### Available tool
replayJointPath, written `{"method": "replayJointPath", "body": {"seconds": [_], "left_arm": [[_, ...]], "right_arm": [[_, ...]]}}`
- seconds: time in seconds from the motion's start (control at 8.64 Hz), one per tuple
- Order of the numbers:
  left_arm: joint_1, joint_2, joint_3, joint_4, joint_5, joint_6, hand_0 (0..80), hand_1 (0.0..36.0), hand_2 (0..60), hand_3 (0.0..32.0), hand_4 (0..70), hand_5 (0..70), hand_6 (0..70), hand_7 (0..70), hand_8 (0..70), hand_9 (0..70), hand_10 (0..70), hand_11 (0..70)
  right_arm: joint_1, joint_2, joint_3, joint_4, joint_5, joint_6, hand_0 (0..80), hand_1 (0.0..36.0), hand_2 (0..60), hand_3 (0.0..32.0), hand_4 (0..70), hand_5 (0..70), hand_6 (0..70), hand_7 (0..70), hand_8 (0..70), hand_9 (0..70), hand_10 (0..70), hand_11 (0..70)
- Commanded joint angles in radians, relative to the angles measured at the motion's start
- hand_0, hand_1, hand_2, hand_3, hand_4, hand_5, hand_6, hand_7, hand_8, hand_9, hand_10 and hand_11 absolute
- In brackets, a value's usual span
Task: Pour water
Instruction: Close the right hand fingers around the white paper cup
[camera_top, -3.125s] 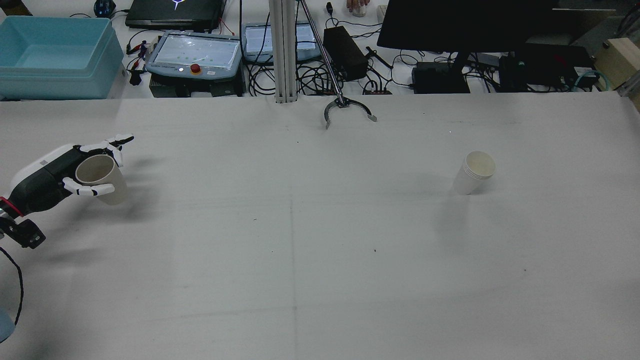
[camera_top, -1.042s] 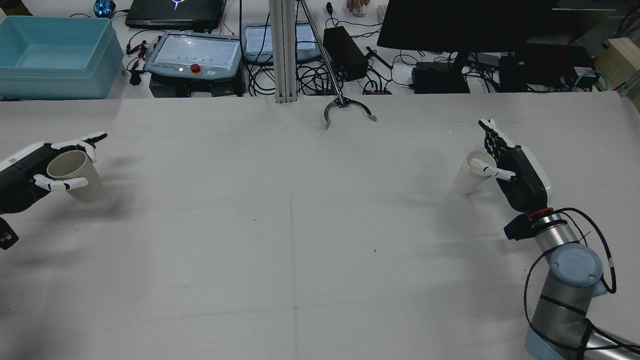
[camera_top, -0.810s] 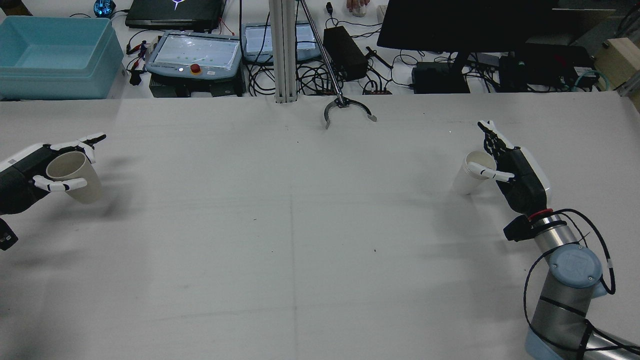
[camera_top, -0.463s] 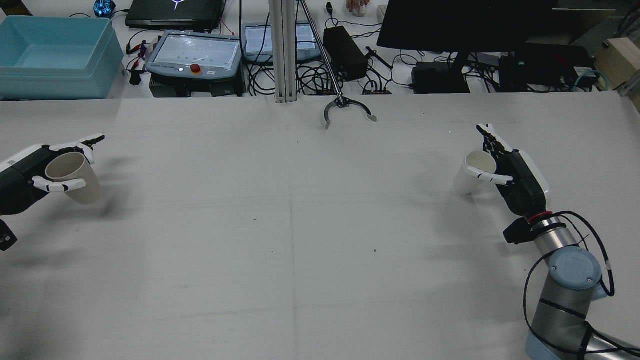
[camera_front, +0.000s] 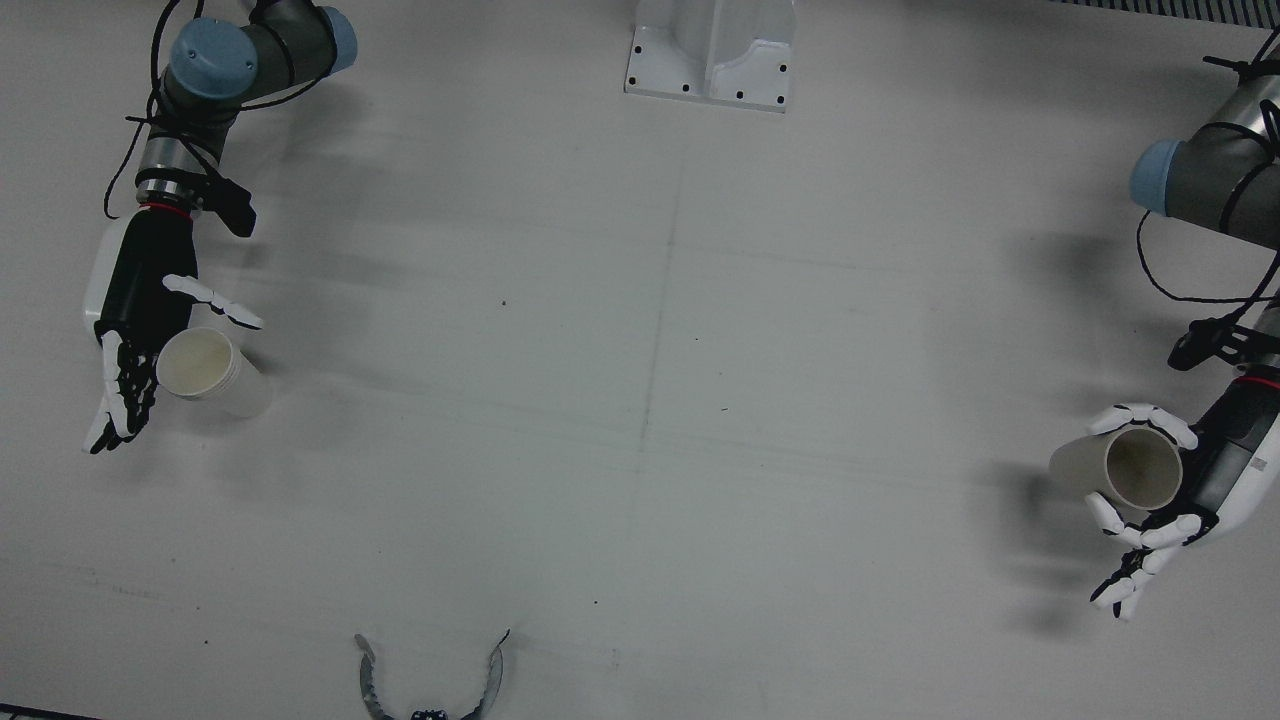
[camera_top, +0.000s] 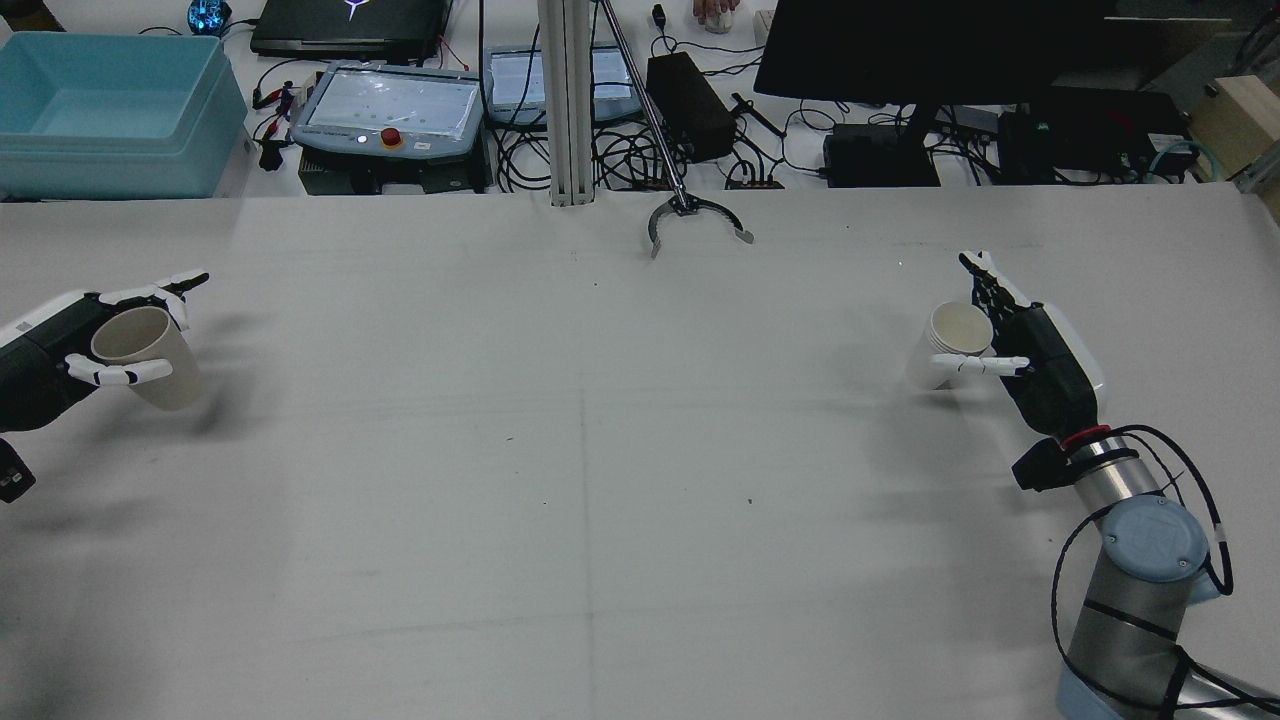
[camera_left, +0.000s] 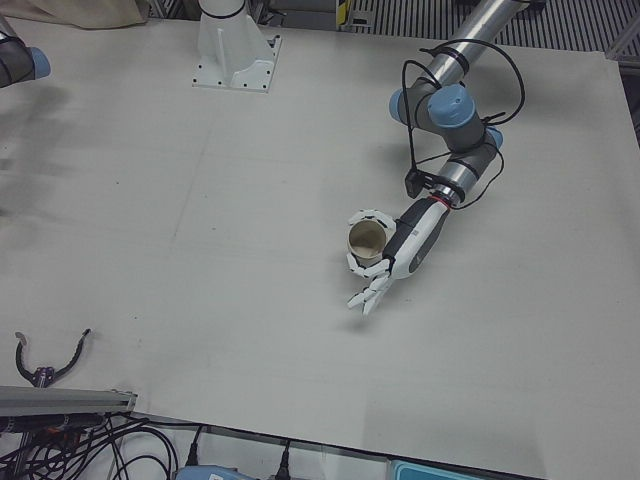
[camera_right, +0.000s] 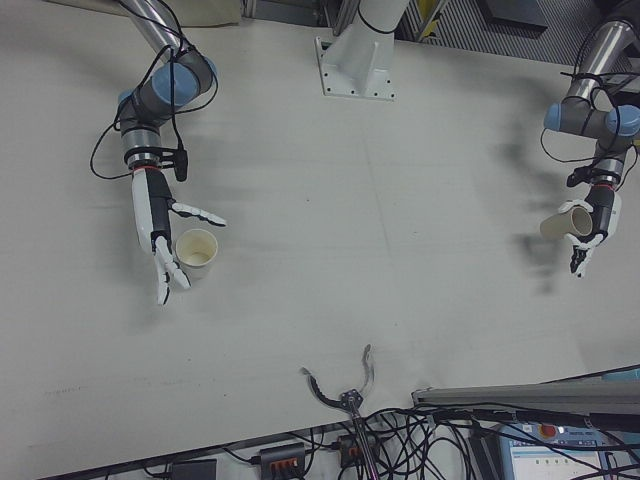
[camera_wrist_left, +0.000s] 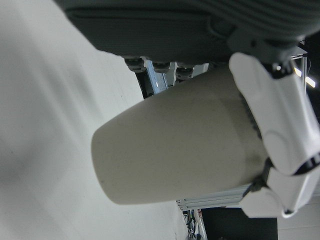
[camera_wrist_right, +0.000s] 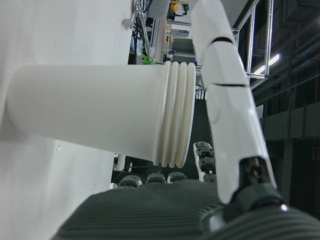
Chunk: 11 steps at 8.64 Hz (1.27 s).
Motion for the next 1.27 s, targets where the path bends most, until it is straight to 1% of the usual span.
{"method": "replayJointPath", "body": {"seconds": [0.0,0.12,0.23,0.35,0.46,0.58,0.69,0.93,1.04,1.16], "left_arm": [[0.000,-0.002,0.015,-0.009,-0.001,0.000,46.0,26.2,60.0,0.0,52.2,51.1,7.4,12.8,2.1,1.4,1.8,3.4],[0.000,-0.002,0.016,-0.009,-0.001,0.000,46.0,26.3,60.0,0.0,52.1,51.1,7.3,12.6,2.1,1.5,1.8,3.4],[0.000,-0.003,0.022,-0.012,-0.001,0.000,46.0,26.2,60.0,0.0,52.1,51.2,7.3,12.6,2.1,1.4,1.8,3.4],[0.002,-0.005,0.025,-0.014,-0.001,0.000,46.0,26.1,60.0,0.0,52.1,51.2,7.3,12.5,2.1,1.5,1.8,3.4],[0.000,-0.003,0.027,-0.016,-0.001,0.000,46.0,26.0,60.0,0.0,52.1,51.1,7.4,12.6,2.2,1.5,1.8,3.4],[0.000,-0.003,0.027,-0.017,-0.001,0.000,46.0,26.2,60.0,0.0,51.9,51.1,7.3,12.5,2.2,1.5,1.8,3.4],[0.000,-0.002,0.027,-0.017,-0.001,0.000,46.0,26.0,60.0,0.0,51.9,51.1,7.2,12.5,2.2,1.6,1.8,3.4],[0.000,-0.003,0.027,-0.017,-0.003,0.000,46.0,26.0,60.0,0.0,51.7,51.0,7.2,12.4,2.2,1.6,1.8,3.4],[0.000,-0.003,0.030,-0.019,-0.003,0.000,45.9,26.0,60.0,0.0,51.6,50.8,7.1,12.5,2.3,1.7,1.8,3.4],[0.000,-0.002,0.033,-0.022,-0.003,0.000,46.0,25.9,60.0,0.0,51.7,50.9,7.3,12.6,2.3,1.8,1.8,3.5]], "right_arm": [[-0.007,0.003,-0.041,0.003,0.002,0.000,80.0,33.7,5.4,0.0,0.0,9.6,0.0,0.0,0.0,0.0,0.0,0.1],[-0.007,0.004,-0.043,0.004,0.002,0.002,80.0,33.8,5.8,0.0,0.0,9.6,0.0,0.0,0.0,0.0,0.0,0.1],[-0.008,0.006,-0.043,0.005,0.002,0.002,76.8,33.1,6.6,0.0,0.0,9.8,0.0,0.0,0.0,0.0,0.0,0.1],[-0.011,0.007,-0.047,0.005,0.002,0.000,75.5,33.0,7.2,0.0,0.0,10.0,0.0,0.0,0.0,0.0,0.0,0.1],[-0.014,0.018,-0.072,0.005,0.002,0.000,72.8,32.7,8.5,0.0,0.0,10.3,0.0,0.0,0.0,0.0,0.0,0.1],[-0.014,0.033,-0.095,0.006,0.002,0.000,72.4,32.8,9.6,0.0,0.1,10.6,0.0,0.0,0.0,0.0,0.0,0.4],[-0.016,0.041,-0.103,0.005,0.002,0.000,74.9,33.5,10.3,0.0,0.4,11.0,0.0,0.0,0.0,0.0,0.0,0.5],[-0.017,0.053,-0.107,0.001,0.000,-0.001,72.6,33.1,10.8,0.0,0.6,11.2,0.0,0.0,0.0,0.0,0.0,0.6],[-0.017,0.055,-0.106,0.001,0.000,-0.001,74.7,33.7,11.4,0.0,1.3,12.0,0.0,0.0,0.0,0.0,0.0,0.7],[-0.017,0.060,-0.107,0.000,0.000,-0.003,70.6,32.5,11.9,0.0,2.8,13.4,0.0,0.0,0.0,0.0,0.0,0.8]]}}
